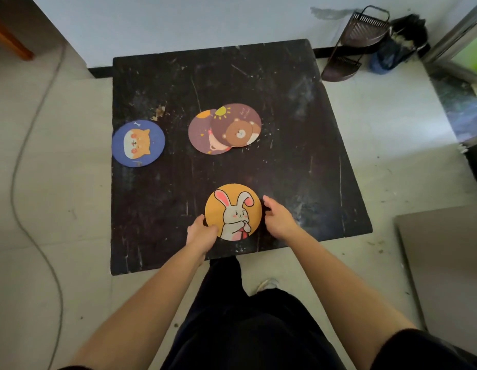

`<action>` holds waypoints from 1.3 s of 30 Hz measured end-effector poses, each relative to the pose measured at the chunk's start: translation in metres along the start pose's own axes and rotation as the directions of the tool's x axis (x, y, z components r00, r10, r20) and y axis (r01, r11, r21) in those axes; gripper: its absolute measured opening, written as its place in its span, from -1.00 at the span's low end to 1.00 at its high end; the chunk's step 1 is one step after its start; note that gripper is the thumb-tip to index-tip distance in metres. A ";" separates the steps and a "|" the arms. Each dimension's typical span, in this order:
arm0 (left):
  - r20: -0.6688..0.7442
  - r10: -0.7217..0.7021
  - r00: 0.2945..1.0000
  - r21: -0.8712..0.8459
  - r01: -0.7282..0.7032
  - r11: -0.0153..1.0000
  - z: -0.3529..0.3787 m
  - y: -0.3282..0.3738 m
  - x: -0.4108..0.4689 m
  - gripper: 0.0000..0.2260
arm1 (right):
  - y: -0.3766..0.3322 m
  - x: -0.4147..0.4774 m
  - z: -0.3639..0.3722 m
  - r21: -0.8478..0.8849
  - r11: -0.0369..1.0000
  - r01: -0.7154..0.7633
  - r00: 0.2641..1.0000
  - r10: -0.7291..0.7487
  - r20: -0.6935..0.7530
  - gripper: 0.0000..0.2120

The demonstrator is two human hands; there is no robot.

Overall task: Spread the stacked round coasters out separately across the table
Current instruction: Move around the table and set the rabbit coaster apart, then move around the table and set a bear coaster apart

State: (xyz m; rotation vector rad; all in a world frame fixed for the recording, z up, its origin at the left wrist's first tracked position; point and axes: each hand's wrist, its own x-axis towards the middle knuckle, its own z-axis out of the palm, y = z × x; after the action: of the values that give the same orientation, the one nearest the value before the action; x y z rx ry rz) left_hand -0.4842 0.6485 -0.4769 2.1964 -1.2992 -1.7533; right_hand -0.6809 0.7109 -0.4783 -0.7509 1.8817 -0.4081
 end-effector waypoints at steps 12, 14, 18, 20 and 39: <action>0.013 0.013 1.000 0.018 -0.013 1.000 0.007 -0.020 -0.008 -0.56 | 0.019 -0.022 0.016 -0.041 0.990 0.135 0.991 -0.136 -0.003 -0.34; 0.012 0.024 1.000 0.016 -0.025 1.000 0.009 -0.024 -0.009 -0.57 | 0.023 -0.025 0.019 -0.057 0.989 0.135 0.991 -0.135 0.002 -0.33; 0.015 0.023 1.000 0.023 -0.023 0.999 0.011 -0.027 -0.009 -0.60 | 0.023 -0.027 0.020 -0.074 0.986 0.148 0.989 -0.149 -0.005 -0.38; 0.025 0.007 1.000 0.034 -0.008 0.999 0.009 -0.024 -0.009 -0.57 | 0.020 -0.026 0.019 -0.067 0.985 0.160 0.987 -0.161 -0.009 -0.44; -0.163 0.929 0.332 0.767 -0.549 0.331 -0.101 0.269 -0.059 -0.46 | -0.213 -0.027 -0.181 -0.661 0.711 0.240 0.505 -0.673 -0.540 -0.43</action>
State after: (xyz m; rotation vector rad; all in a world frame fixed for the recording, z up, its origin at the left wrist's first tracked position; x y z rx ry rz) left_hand -0.5549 0.4664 -0.2580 1.4276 -2.3187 -0.1926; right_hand -0.7706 0.5596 -0.2586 -1.7213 2.6145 -0.6594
